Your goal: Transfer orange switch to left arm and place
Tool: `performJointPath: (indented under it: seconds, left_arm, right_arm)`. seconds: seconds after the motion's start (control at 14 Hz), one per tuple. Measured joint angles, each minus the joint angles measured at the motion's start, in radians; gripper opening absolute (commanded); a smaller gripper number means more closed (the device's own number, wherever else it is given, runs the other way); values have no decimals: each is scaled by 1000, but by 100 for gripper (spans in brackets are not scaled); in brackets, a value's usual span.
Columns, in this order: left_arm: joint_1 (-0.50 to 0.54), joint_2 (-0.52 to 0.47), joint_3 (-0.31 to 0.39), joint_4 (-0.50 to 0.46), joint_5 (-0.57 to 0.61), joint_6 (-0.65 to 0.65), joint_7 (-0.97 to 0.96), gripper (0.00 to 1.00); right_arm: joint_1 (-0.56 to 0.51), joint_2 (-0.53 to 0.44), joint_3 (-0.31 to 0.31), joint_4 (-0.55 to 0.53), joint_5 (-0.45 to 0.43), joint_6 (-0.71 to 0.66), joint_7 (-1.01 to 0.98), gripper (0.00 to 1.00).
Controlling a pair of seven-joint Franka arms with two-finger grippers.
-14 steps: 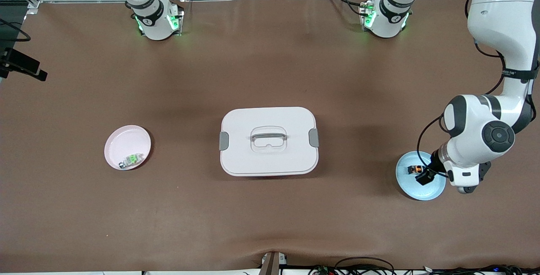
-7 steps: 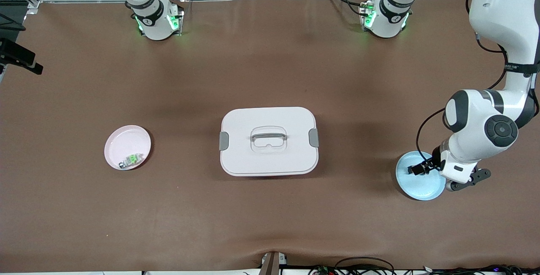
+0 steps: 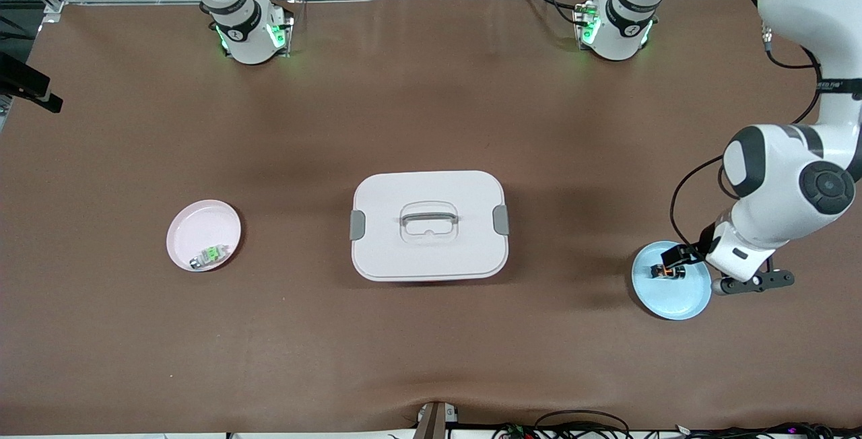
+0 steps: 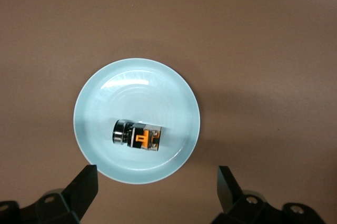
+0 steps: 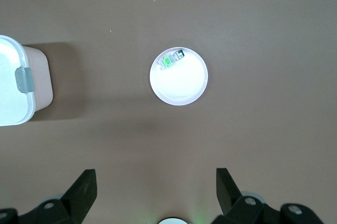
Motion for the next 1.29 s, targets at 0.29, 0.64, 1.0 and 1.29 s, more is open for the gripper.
performJointPath:
  seconds: [0.29, 0.64, 1.0, 1.29]
  left_arm:
    - [4, -110, 0, -13, 0, -137, 4, 100]
    - [27, -253, 3, -18, 0, -270, 25, 100]
    - [22, -340, -11, -63, -1, -306, 25, 100]
    - [20, -425, -19, -131, -1, -307, 25, 100]
  right_arm:
    - [-1, -1, -1, -8, 0, 1, 0, 100]
    - [-1, -1, -2, -10, 0, 2, 0, 100]
    - [-1, -1, -2, -11, 0, 3, 0, 100]
    - [-2, -1, -2, -13, 0, 4, 0, 100]
